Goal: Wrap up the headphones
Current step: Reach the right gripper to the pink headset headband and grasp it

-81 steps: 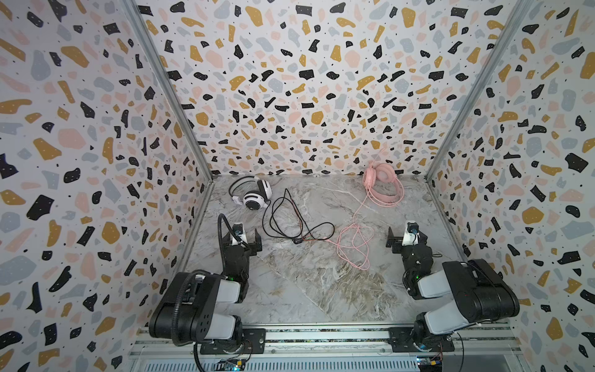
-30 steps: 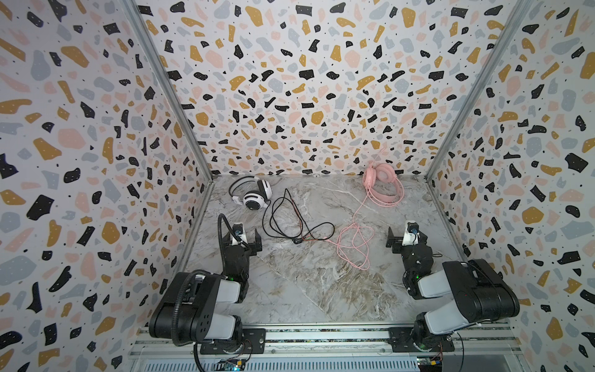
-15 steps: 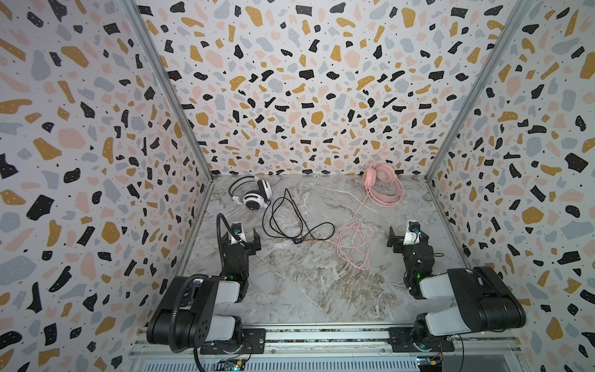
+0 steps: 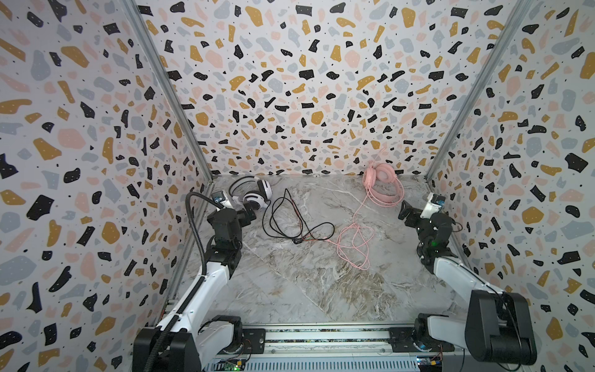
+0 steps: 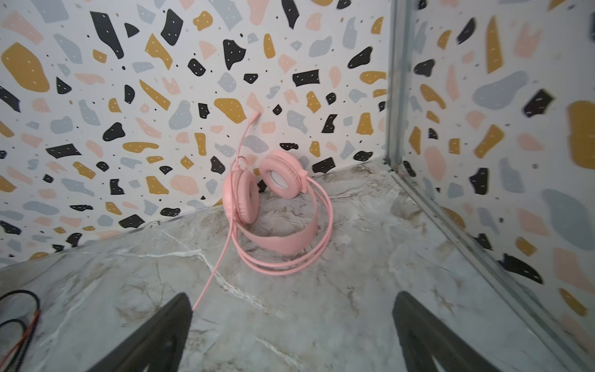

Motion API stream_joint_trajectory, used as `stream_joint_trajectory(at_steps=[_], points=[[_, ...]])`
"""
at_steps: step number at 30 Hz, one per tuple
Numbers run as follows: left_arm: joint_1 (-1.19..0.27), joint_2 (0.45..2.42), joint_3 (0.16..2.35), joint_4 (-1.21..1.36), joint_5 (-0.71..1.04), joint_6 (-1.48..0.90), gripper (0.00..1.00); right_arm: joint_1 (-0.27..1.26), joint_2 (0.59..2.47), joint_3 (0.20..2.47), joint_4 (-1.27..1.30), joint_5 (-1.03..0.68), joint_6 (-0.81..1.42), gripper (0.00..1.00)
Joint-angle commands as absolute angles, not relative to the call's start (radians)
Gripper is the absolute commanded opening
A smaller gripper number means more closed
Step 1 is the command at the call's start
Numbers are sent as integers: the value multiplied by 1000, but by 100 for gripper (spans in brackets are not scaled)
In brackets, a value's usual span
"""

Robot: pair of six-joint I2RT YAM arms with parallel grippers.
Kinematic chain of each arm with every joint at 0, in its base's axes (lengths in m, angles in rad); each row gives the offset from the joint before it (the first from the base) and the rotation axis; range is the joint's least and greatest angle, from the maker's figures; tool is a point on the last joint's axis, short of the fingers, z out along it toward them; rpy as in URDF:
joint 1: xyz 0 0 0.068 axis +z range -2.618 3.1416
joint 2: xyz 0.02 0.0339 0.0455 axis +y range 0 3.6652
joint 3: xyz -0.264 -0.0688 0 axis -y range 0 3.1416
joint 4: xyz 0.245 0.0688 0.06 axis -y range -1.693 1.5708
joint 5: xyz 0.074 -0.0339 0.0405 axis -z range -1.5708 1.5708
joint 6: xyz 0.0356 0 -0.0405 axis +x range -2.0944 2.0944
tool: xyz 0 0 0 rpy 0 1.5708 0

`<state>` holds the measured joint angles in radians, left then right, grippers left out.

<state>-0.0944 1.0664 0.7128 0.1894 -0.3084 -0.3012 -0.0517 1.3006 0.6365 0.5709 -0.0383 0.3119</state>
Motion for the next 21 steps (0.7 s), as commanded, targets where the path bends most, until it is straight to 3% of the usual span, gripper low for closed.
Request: stream_joint_trajectory(at_steps=[1, 7, 12, 16, 21], points=[[-90, 1073, 829, -51, -223, -375, 100, -83, 1439, 813, 253, -201, 397, 99], [-89, 1063, 862, -208, -142, -398, 100, -118, 1742, 1173, -34, -240, 493, 100], [-88, 1053, 831, -292, -68, -341, 100, -140, 1903, 1308, -48, -257, 629, 98], [-88, 1010, 725, -265, -38, -308, 100, -146, 2034, 1423, -14, -322, 694, 88], [-89, 1002, 702, -289, 16, -282, 100, -148, 2151, 1573, -44, -311, 746, 84]])
